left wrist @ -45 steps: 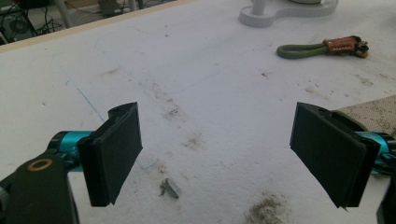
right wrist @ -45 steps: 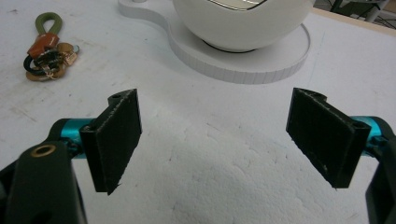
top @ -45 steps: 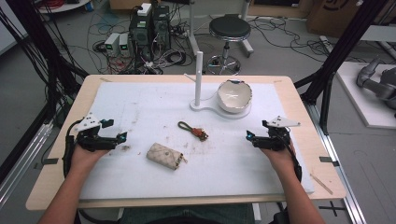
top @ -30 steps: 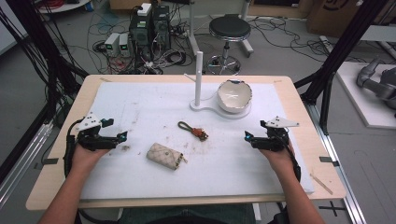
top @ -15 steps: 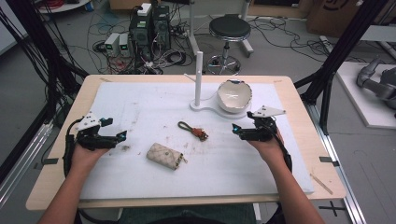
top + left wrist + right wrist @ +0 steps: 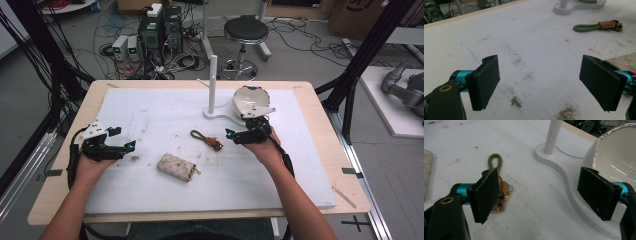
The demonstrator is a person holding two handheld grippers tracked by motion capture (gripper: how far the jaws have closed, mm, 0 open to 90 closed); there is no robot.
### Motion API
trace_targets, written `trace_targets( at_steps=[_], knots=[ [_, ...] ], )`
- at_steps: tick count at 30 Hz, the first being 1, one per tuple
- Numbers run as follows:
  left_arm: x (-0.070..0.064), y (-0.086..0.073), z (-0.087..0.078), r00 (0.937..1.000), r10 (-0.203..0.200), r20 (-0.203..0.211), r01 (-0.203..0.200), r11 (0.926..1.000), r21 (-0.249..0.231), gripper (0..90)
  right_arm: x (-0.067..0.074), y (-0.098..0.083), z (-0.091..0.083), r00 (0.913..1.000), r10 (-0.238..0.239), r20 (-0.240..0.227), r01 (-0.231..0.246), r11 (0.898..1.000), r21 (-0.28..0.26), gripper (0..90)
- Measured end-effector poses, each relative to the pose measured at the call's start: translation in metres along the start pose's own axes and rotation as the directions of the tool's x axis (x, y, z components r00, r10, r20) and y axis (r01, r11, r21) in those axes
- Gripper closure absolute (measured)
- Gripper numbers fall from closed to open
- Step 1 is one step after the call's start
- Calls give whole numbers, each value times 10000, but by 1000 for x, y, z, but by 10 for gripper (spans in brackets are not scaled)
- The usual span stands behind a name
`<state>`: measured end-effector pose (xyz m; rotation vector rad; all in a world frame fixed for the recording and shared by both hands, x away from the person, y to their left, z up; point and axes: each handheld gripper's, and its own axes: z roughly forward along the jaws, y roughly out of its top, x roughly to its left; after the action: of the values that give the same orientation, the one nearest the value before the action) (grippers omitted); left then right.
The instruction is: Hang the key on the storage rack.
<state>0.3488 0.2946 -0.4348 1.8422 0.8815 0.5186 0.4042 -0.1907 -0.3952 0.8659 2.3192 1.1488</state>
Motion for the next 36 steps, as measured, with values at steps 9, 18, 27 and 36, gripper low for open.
trace_targets(
  at_steps=[9,18,27,36],
  knots=[
    [0,0,0,10000,58,-30,-58,10000,34,165,14,16,28,9983,-58,-580,75,9995,293,183],
    [0,0,0,10000,79,-51,-78,9999,72,165,28,18,56,9936,-335,-1078,457,9926,1125,184],
    [-1,0,1,10000,47,54,-47,10000,53,165,40,4,80,9895,-466,-1372,841,9558,2816,196],
    [-1,0,2,9999,107,85,-108,9999,133,165,43,3,79,9803,-756,-1822,1255,9517,2801,404]
  ],
)
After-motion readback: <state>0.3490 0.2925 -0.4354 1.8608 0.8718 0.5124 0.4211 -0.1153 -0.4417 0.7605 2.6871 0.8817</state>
